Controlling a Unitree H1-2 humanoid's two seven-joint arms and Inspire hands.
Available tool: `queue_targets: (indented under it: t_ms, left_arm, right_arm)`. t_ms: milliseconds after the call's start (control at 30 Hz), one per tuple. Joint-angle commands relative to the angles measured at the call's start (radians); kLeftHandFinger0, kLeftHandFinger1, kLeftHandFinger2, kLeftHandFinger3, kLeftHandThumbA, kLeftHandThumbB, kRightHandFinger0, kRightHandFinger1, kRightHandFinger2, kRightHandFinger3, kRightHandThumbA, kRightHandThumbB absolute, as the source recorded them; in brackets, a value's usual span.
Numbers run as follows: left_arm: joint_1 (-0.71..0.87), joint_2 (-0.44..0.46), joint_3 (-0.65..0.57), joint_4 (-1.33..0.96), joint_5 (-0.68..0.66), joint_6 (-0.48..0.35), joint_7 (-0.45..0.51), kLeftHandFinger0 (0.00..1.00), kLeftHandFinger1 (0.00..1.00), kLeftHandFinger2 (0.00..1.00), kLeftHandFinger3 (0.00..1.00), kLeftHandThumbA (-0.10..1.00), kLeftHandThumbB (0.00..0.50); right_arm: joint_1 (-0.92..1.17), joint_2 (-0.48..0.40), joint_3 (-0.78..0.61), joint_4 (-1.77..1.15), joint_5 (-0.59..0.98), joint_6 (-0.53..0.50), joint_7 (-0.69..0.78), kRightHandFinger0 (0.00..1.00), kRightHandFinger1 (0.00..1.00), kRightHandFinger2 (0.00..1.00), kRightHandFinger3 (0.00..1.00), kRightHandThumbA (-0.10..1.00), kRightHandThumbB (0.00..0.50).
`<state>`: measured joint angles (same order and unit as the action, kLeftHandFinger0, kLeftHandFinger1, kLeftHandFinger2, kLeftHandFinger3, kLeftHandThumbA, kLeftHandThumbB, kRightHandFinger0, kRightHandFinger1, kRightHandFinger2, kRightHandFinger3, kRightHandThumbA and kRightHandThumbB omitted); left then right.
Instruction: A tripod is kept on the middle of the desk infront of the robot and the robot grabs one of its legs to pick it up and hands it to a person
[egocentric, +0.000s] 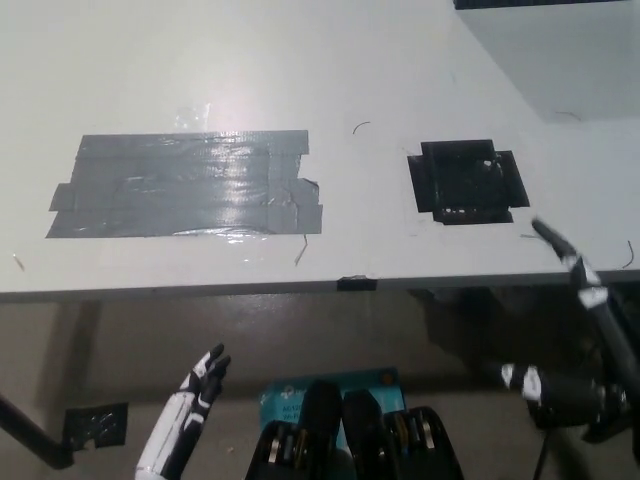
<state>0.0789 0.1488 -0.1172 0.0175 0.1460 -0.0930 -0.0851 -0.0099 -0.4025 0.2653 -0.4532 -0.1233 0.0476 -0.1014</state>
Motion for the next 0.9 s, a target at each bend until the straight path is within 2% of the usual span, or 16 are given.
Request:
queue_targets:
  t_ms: [0,33,100,167,333,600,733,867]
  left_arm:
    - [0.029,-0.007,-0.013,-0.029,0.042,-0.064,0.024,1.0,1.0,1.0,1.0,1.0,0.14]
    - [0.029,-0.007,-0.013,-0.032,0.042,-0.062,0.023,1.0,1.0,1.0,1.0,1.0,0.141]
    - [0.027,-0.006,-0.011,-0.028,0.045,-0.073,0.027,1.0,1.0,1.0,1.0,1.0,0.141]
    - [0.029,-0.005,-0.009,-0.028,0.043,-0.077,0.025,1.0,1.0,1.0,1.0,1.0,0.143]
    - [0.022,-0.009,0.0,-0.023,0.027,-0.076,0.022,1.0,1.0,1.0,1.0,1.0,0.135]
    - [0.006,-0.016,0.008,0.0,0.029,-0.093,0.028,1.0,1.0,1.0,1.0,1.0,0.129]
    - [0.007,-0.018,0.013,0.003,0.026,-0.098,0.028,1.0,1.0,1.0,1.0,1.0,0.138]
    - [0.019,-0.021,0.016,-0.004,0.025,-0.1,0.028,1.0,1.0,1.0,1.0,1.0,0.131]
  right_arm:
    - [0.086,0.142,-0.039,0.081,0.33,-0.113,0.065,1.0,1.0,1.0,1.0,0.91,0.196]
    - [0.094,0.176,-0.041,0.12,0.339,-0.109,0.066,1.0,1.0,1.0,1.0,0.91,0.199]
    - [0.106,0.22,-0.041,0.207,0.316,-0.131,0.069,1.0,1.0,1.0,1.0,0.96,0.126]
    - [0.113,0.239,-0.05,0.257,0.309,-0.144,0.081,1.0,1.0,1.0,1.0,0.97,0.111]
    - [0.108,0.266,-0.071,0.356,0.272,-0.164,0.112,1.0,1.0,1.0,1.0,0.97,0.148]
    - [0.098,0.271,-0.092,0.41,0.256,-0.17,0.153,1.0,1.0,1.0,1.0,0.94,0.157]
    - [0.096,0.268,-0.101,0.415,0.253,-0.173,0.164,1.0,1.0,1.0,1.0,0.92,0.146]
    - [0.099,0.263,-0.105,0.411,0.24,-0.178,0.174,1.0,1.0,1.0,1.0,0.94,0.177]
